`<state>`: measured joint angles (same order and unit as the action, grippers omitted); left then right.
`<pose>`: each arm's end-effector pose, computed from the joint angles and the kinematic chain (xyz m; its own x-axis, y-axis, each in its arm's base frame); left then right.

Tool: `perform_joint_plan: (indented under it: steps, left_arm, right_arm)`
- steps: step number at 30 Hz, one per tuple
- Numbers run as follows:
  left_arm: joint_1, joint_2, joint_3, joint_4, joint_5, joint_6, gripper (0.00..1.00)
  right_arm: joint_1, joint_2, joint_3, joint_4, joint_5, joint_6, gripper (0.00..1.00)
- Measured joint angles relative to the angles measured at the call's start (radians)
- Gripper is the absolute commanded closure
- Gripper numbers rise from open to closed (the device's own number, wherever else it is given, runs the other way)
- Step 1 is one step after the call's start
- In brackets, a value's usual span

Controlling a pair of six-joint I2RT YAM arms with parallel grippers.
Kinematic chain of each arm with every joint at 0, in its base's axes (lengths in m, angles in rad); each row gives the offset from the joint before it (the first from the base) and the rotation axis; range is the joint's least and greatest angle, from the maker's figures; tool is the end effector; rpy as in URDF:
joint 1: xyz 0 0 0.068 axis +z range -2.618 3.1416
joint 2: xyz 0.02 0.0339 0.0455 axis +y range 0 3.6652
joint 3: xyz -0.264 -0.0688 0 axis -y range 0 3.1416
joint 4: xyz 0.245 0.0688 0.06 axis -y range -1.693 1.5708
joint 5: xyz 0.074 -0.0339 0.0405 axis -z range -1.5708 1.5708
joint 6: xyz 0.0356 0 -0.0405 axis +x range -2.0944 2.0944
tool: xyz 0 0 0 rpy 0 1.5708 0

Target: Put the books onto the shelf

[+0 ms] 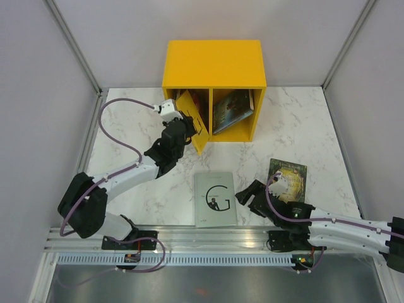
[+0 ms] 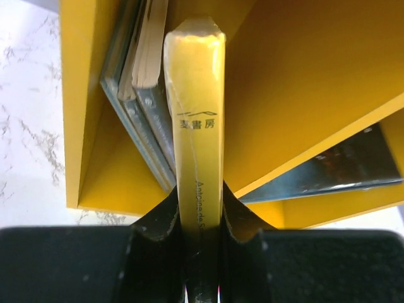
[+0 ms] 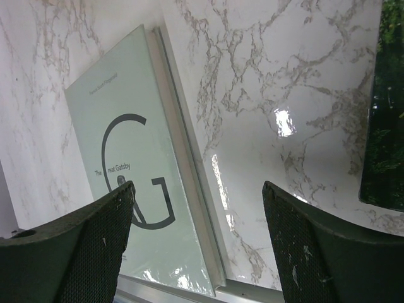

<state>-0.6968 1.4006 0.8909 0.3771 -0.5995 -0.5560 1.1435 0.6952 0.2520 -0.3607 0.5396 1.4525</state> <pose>0.2590 -0.1905 0.2929 -0.1394 -0.4515 -0.8813 0.0322 0.8874 -0.4598 0.0734 0.1170 0.1565 -0.6638 0.5979 -0.4493 0.2216 0.7310 0.6454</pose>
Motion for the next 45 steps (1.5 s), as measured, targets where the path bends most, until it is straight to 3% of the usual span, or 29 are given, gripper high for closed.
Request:
perform_joint_plan:
  steps: [7,17,25,30,39,42,45]
  left_arm:
    - [0.006,0.145,0.055,0.0,0.005,0.016,0.98]
    - [0.032,0.184,0.063,0.355,-0.12,0.174,0.98]
    - [0.02,0.14,-0.056,0.568,-0.183,0.216,0.98]
    - [0.017,0.275,-0.018,0.749,-0.237,0.274,0.98]
    - [0.035,0.61,0.238,0.846,-0.264,0.319,0.98]
    - [0.047,0.682,0.316,0.875,-0.264,0.345,0.9]
    - [0.056,0.716,0.357,0.884,-0.257,0.362,0.7]
  right_arm:
    - [0.0,0.065,0.0,0.005,0.0,-0.014,0.15]
    - [0.0,0.237,0.058,0.067,0.007,-0.059,0.15]
    - [-0.002,0.36,0.106,0.141,0.003,-0.093,0.15]
    - [-0.002,0.377,0.11,0.164,-0.002,-0.096,0.15]
    - [-0.012,0.378,0.109,0.17,-0.004,-0.097,0.15]
    - [-0.016,0.38,0.106,0.183,-0.005,-0.1,0.16]
    - [-0.021,0.38,0.095,0.213,-0.006,-0.1,0.16]
